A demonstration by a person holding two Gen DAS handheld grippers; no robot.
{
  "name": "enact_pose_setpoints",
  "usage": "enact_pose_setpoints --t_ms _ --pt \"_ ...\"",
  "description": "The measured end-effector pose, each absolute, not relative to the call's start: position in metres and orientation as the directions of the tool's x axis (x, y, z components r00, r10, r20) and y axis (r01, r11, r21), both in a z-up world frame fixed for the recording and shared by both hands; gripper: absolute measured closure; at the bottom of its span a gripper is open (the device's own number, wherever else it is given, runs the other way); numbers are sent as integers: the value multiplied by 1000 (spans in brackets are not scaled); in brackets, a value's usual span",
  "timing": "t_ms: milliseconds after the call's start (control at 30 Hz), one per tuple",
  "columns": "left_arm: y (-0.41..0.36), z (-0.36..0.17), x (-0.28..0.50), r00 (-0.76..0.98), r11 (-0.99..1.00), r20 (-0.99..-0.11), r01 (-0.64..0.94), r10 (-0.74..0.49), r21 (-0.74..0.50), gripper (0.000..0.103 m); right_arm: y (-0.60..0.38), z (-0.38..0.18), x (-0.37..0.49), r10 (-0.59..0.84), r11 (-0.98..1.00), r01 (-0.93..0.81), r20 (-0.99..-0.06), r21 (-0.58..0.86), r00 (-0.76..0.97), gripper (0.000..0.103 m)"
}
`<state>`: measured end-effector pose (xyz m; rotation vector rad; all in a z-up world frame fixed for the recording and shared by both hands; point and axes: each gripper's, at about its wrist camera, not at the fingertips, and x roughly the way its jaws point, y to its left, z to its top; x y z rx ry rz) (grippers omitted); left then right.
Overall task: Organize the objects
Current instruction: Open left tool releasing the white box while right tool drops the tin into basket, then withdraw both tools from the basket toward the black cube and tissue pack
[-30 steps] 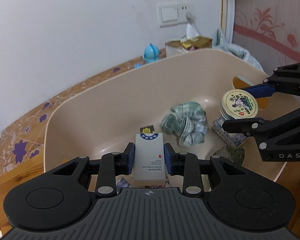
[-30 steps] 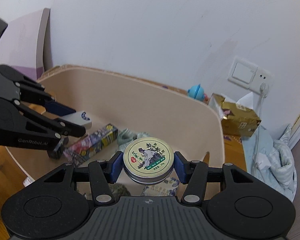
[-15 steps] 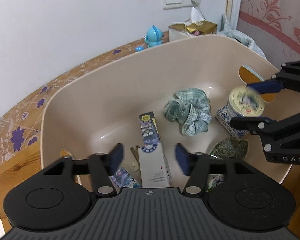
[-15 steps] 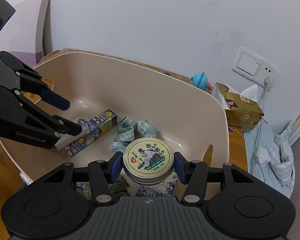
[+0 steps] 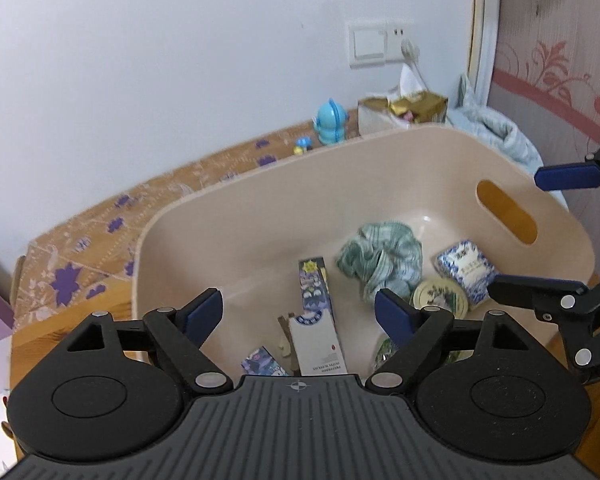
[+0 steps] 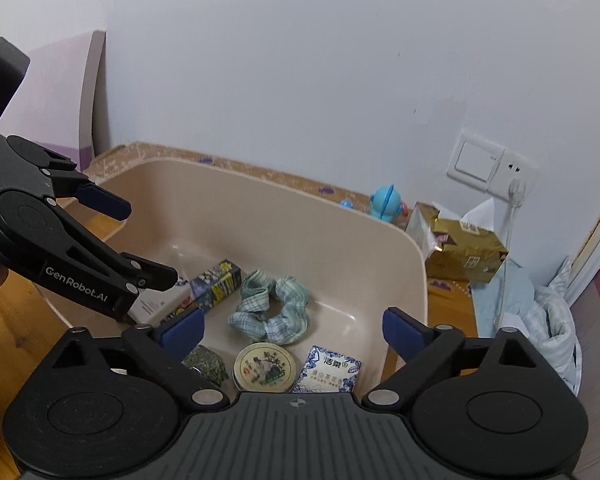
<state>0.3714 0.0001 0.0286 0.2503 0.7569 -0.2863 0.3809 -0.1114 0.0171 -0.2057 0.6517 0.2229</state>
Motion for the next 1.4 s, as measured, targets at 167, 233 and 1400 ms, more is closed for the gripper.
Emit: enact_pose_setpoints --t_ms 167,233,1400 --pt "4 45 355 717 933 -673 341 -179 115 15 -115 26 370 149 960 -260 -594 -105 790 0" --pt "8 50 350 725 937 -664 333 -181 108 15 -118 28 366 152 961 -258 -586 -101 796 0" --pt "59 17 244 730 960 -655 278 -197 22 13 -114 -13 289 189 964 -265 -645 -22 741 0"
